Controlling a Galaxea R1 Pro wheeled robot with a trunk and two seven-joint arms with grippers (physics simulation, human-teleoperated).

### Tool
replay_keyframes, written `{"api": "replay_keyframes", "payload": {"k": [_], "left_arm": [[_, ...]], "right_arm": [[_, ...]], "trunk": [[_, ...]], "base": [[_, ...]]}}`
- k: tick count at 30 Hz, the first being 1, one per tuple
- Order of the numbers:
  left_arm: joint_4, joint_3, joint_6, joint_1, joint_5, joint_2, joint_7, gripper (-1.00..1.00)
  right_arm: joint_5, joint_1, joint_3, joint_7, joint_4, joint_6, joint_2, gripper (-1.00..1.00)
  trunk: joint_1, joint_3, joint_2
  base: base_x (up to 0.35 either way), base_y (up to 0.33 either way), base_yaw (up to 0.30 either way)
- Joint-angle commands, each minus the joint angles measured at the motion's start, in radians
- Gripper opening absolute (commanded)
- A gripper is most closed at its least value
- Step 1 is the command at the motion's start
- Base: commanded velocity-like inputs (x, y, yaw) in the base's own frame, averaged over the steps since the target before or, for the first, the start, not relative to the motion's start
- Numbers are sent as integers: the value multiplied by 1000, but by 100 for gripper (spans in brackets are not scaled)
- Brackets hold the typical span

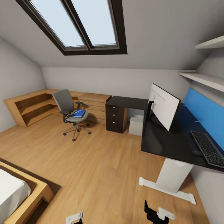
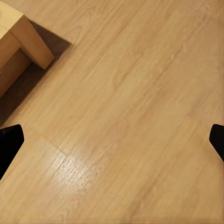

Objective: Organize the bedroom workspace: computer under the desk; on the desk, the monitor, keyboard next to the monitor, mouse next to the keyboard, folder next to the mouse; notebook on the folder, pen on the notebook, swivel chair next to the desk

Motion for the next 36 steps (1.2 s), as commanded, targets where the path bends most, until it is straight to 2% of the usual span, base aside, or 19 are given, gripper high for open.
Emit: {"api": "replay_keyframes", "payload": {"k": [1,13,19,29,31,36], "left_arm": [[0,-8,-6,-1,11,1,7,100],[2,-9,-6,-1,12,-1,9,100],[3,-10,-6,-1,12,-1,4,100],[22,-13,-6,-1,11,-1,3,100],[56,-16,-6,-1,12,-1,3,100],[62,-15,-19,-1,11,-1,3,100]], "right_arm": [[-10,0,-3,11,2,-4,0,100],[-8,24,-3,13,-1,-11,-1,100],[-8,25,-3,15,0,-18,-3,100],[-8,25,-3,14,0,-17,-2,100],[-8,25,-3,14,0,-17,-3,100],[-7,25,-3,16,0,-16,0,100]], "trunk": [[-4,2,6],[-50,39,90],[-50,39,90],[-50,39,90],[-50,39,90],[-57,46,104]], "base": [[-12,-16,0],[-2,-3,0],[0,-39,0],[0,-294,0],[0,-59,0],[0,-17,0]]}}
